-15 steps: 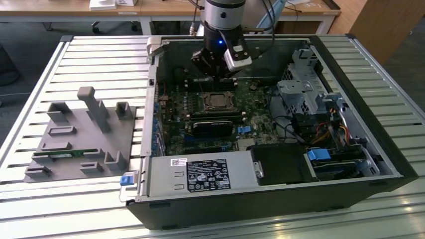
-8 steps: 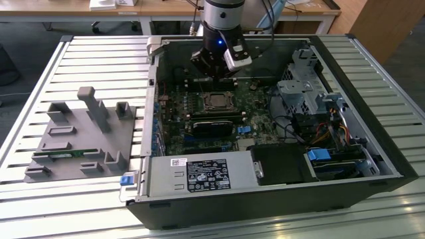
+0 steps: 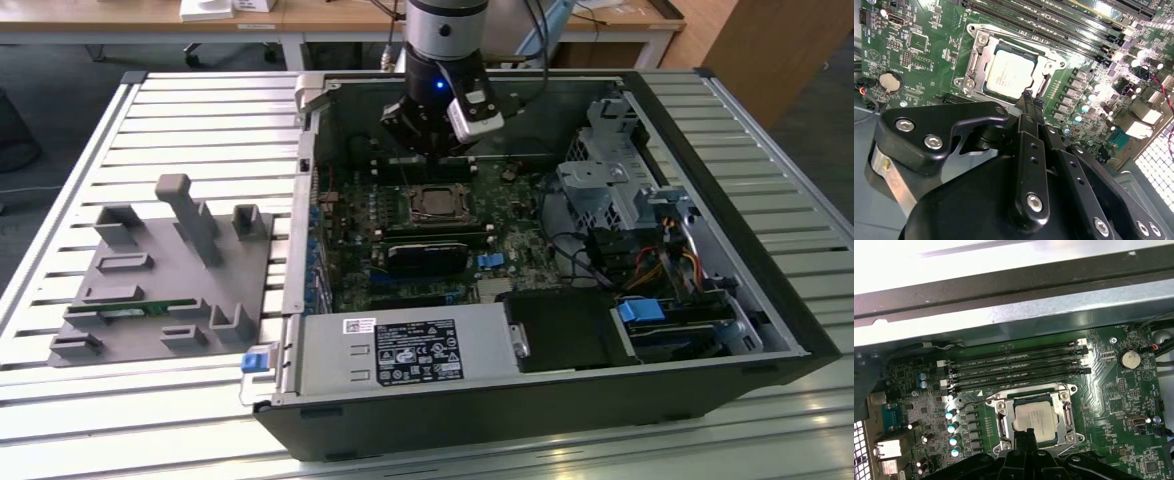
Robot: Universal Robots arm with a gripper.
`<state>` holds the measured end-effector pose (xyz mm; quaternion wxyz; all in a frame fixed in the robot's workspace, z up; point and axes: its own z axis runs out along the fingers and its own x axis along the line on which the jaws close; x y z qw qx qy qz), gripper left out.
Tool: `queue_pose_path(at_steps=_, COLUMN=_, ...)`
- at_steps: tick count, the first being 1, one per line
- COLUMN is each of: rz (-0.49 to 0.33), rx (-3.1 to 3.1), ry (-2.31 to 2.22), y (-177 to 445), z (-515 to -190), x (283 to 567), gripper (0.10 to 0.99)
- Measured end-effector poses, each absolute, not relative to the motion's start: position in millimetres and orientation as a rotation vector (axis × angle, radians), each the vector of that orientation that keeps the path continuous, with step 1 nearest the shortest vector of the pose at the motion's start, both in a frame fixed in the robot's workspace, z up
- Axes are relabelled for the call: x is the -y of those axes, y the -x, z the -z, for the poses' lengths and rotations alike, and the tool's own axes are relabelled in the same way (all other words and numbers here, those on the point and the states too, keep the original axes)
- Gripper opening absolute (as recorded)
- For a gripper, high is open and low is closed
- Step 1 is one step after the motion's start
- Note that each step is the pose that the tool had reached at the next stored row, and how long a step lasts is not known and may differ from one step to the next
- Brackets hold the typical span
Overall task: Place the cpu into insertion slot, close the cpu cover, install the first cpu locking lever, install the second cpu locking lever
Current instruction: 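Install the first cpu locking lever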
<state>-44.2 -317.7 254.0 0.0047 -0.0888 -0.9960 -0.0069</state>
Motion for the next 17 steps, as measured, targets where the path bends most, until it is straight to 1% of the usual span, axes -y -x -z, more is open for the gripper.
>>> queue_pose_path(at_steps=17, rz=0.022, rx=3.125, ry=0.252, y=46.4, z=-253.9, x=317.7, gripper=0.106)
